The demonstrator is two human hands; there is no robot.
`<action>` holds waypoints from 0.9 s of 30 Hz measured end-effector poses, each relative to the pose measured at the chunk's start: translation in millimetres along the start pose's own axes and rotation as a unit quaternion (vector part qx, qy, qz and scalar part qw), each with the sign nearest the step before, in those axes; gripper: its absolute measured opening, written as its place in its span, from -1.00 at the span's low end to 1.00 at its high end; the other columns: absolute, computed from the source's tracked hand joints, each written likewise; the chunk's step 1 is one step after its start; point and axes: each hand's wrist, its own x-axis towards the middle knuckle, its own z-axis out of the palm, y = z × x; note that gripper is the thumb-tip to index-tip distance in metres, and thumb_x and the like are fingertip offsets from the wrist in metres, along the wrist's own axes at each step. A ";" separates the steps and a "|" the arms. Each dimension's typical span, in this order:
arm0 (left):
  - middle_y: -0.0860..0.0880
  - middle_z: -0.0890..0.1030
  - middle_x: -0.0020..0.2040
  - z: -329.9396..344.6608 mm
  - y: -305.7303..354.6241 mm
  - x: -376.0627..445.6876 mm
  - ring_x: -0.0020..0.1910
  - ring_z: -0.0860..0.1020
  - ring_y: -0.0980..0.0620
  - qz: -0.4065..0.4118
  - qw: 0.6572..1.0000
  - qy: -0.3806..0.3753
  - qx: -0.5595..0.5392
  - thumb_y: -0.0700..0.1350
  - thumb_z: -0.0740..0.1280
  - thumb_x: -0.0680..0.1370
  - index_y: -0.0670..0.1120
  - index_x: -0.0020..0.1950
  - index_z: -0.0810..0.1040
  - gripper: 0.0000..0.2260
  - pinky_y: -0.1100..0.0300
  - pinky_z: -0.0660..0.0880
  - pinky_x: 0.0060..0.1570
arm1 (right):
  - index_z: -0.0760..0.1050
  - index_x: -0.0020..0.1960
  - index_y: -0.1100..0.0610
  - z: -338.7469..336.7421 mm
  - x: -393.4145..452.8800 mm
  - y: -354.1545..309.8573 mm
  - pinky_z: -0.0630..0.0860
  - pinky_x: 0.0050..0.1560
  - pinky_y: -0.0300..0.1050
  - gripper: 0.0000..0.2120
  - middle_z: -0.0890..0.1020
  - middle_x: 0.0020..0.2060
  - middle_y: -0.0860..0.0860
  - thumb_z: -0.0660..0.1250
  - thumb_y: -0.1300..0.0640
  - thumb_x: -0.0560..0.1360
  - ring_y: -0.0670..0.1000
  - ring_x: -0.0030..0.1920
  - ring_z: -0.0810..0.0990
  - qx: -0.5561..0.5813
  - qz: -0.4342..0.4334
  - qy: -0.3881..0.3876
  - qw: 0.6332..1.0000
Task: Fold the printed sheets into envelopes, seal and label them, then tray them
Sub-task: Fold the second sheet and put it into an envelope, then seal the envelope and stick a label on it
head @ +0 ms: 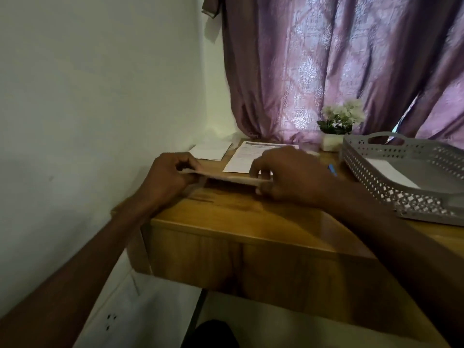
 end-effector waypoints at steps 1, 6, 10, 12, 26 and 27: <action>0.08 0.73 -0.08 -3.0 -2.0 -4.2 -0.03 0.65 0.14 -0.001 0.999 -0.020 0.027 -0.26 0.56 0.46 -0.01 -0.11 0.76 -0.85 0.24 0.56 0.09 | 0.60 0.11 -0.13 8.7 -2.3 -2.9 0.50 -0.03 -0.04 -0.71 0.55 -0.03 -0.18 0.54 -0.12 0.42 -0.06 0.05 0.53 0.019 0.008 -0.030 0.999; 0.13 0.70 0.09 -13.8 4.7 -8.9 0.09 0.59 0.12 0.012 0.979 -0.145 0.142 -0.33 0.36 0.58 0.13 -0.04 0.76 -0.65 0.26 0.47 0.14 | 0.59 0.18 -0.14 9.2 -10.2 5.5 0.49 0.05 -0.13 -0.54 0.55 0.09 -0.16 0.47 -0.34 0.38 -0.11 0.10 0.51 0.090 0.045 -0.152 0.983; 0.09 0.64 0.11 -3.4 18.0 -1.8 0.01 0.57 0.06 0.030 0.980 -0.118 0.156 -0.17 0.31 0.67 0.11 0.10 0.72 -0.76 0.20 0.48 0.11 | 0.59 0.22 -0.09 10.3 -7.0 7.2 0.47 0.10 -0.10 -0.55 0.58 0.20 -0.11 0.33 -0.35 0.49 -0.09 0.15 0.53 0.134 0.063 -0.115 0.982; 0.04 0.61 0.31 11.1 27.3 0.3 0.25 0.56 -0.04 0.009 0.970 -0.143 0.197 0.06 0.27 0.69 0.03 0.36 0.61 -0.71 0.03 0.46 0.35 | 0.55 0.30 -0.08 24.2 -0.8 1.9 0.46 0.25 0.01 -0.54 0.56 0.29 -0.07 0.26 -0.33 0.55 -0.02 0.25 0.52 0.116 0.075 -0.063 0.988; -0.02 -0.04 0.71 38.6 34.0 -13.1 0.68 -0.04 0.00 -0.038 0.884 -0.317 0.341 0.18 -0.11 0.73 -0.03 0.71 -0.04 -0.42 -0.08 -0.12 0.63 | -0.04 0.66 -0.11 62.7 -19.2 14.5 -0.07 0.61 0.17 -0.38 0.00 0.66 -0.09 -0.17 -0.31 0.66 -0.02 0.64 -0.02 0.067 0.149 -0.162 0.973; -0.02 -0.05 0.71 38.6 34.1 -13.4 0.68 -0.04 0.00 -0.038 0.883 -0.318 0.343 0.18 -0.11 0.73 -0.03 0.71 -0.04 -0.43 -0.08 -0.12 0.63 | -0.05 0.66 -0.10 60.0 -25.9 20.1 -0.07 0.61 0.16 -0.38 -0.01 0.66 -0.09 -0.18 -0.30 0.67 -0.02 0.64 -0.03 0.062 0.159 -0.164 0.971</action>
